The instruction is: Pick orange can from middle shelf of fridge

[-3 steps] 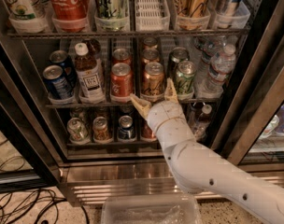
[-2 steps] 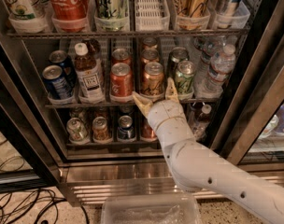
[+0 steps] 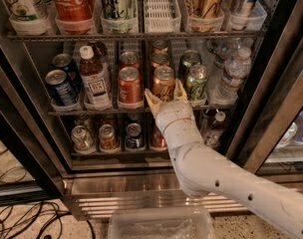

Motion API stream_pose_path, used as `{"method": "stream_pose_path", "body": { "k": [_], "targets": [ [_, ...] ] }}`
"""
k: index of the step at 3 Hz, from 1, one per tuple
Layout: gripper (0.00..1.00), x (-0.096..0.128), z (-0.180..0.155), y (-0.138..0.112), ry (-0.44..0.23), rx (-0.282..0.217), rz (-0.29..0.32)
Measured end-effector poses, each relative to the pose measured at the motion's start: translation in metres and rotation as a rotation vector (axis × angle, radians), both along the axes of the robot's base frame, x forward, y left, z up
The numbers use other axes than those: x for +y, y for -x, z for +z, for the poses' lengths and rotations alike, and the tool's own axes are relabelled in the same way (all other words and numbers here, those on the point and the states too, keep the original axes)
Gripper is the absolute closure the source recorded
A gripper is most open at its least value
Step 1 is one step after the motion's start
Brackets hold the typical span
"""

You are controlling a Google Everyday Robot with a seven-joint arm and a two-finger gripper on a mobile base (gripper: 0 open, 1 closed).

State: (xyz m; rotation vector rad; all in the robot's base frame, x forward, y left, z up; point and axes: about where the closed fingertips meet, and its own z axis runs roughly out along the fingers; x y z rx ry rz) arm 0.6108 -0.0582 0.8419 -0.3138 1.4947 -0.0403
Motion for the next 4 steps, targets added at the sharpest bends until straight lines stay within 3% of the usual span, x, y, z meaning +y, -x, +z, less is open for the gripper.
{"method": "stream_pose_path", "body": {
  "k": [3, 4],
  "targets": [
    [0.38, -0.006, 0.004, -0.021, -0.016, -0.011, -0.035],
    [0.49, -0.005, 0.002, -0.026, -0.024, -0.001, -0.031]
  ]
}}
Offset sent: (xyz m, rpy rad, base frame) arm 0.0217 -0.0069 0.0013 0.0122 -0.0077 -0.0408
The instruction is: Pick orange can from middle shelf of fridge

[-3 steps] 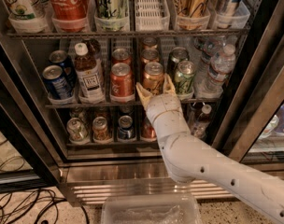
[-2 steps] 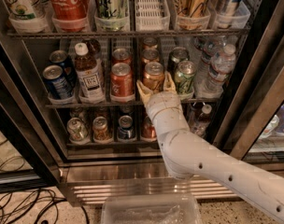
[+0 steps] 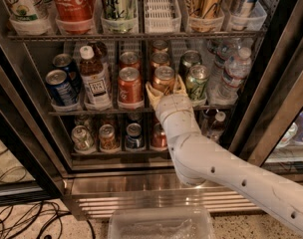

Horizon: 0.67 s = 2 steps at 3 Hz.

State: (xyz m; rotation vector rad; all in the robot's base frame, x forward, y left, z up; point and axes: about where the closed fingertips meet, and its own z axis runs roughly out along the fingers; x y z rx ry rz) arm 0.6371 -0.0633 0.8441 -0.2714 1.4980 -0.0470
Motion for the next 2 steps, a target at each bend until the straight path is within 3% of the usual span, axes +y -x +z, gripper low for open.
{"method": "stream_pose_path", "body": {
  "k": [2],
  "targets": [
    [0.91, 0.0006, -0.0019, -0.0027, -0.015, 0.018, 0.015]
  ]
}}
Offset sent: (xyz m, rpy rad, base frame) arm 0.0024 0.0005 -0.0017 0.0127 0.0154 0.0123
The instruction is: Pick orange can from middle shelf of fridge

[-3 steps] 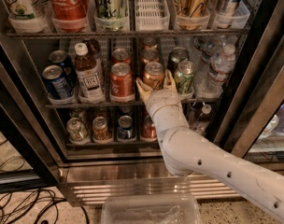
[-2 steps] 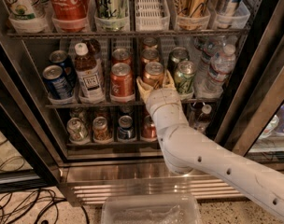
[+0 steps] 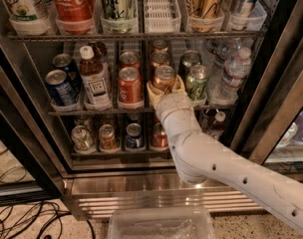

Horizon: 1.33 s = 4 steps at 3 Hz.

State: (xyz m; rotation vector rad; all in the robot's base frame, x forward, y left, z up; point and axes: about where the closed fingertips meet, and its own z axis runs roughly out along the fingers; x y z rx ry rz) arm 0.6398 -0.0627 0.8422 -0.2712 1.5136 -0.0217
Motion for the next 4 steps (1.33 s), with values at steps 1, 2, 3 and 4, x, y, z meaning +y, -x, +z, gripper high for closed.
{"method": "stream_pose_path", "body": {
  "k": [1, 2, 3, 4],
  "targets": [
    [1.0, -0.001, 0.005, 0.0, -0.014, 0.004, 0.004],
    [1.0, -0.005, 0.042, 0.004, -0.074, -0.001, 0.04],
    [1.0, -0.005, 0.076, 0.009, -0.135, -0.014, 0.092],
    [1.0, -0.007, 0.092, 0.014, -0.158, -0.002, 0.124]
  ]
}}
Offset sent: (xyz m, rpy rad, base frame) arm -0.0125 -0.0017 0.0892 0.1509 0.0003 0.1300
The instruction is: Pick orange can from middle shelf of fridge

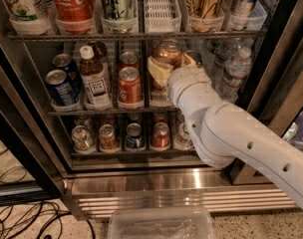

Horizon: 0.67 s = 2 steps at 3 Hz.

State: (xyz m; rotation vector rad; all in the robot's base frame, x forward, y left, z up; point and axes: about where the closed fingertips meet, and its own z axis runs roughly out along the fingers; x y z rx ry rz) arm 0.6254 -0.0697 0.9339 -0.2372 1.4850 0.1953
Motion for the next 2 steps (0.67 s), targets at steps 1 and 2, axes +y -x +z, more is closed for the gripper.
{"method": "stream_pose_path", "body": {
  "k": [1, 2],
  "targets": [
    [1.0, -0.003, -0.003, 0.005, 0.023, 0.048, 0.035],
    [1.0, -0.002, -0.017, 0.023, 0.108, 0.132, 0.095]
  ]
}}
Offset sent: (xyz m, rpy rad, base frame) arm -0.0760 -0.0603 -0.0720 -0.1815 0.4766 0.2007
